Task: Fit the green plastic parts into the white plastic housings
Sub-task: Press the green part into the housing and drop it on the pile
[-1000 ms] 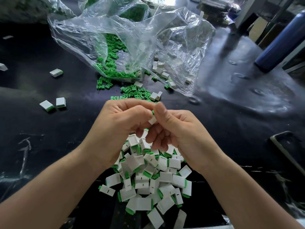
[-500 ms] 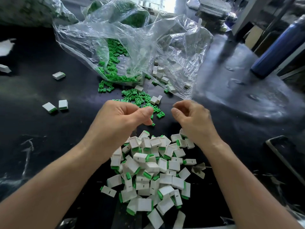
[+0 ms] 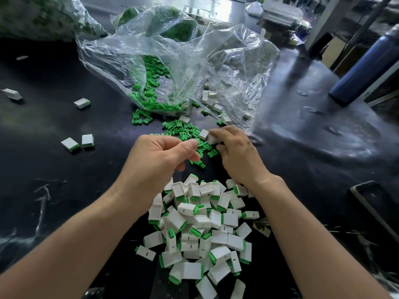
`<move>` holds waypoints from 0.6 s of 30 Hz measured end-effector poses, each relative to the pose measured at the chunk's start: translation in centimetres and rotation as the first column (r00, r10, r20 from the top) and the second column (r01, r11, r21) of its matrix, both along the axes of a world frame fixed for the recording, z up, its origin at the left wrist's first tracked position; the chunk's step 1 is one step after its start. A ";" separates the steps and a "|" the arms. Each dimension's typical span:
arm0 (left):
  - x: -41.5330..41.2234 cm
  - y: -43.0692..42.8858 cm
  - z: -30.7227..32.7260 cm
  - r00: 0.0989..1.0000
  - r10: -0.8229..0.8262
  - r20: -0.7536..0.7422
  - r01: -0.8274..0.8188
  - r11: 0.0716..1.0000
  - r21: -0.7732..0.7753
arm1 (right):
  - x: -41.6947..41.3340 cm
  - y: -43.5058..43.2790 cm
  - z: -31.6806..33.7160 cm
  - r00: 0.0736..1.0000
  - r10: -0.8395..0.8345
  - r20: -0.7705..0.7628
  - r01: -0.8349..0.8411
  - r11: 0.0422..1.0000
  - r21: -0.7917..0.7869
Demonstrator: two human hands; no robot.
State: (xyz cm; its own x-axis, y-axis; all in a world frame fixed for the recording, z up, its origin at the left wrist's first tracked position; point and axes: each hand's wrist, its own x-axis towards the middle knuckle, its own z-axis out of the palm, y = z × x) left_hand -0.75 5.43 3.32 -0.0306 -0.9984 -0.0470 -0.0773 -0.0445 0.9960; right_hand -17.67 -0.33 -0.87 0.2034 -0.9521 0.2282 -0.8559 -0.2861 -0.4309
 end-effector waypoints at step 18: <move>-0.4 0.1 -0.2 0.999 -0.018 -0.045 0.017 1.000 -0.018 | 2.1 4.5 2.4 0.700 0.106 0.706 -0.195 0.980 0.046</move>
State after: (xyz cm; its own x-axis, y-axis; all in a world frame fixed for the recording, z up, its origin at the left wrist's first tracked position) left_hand -1.16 5.52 3.15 -0.0495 -0.9984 -0.0278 -0.0330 -0.0262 0.9991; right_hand -15.54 4.15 1.57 0.1714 -0.9501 0.2606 -0.2470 -0.2975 -0.9222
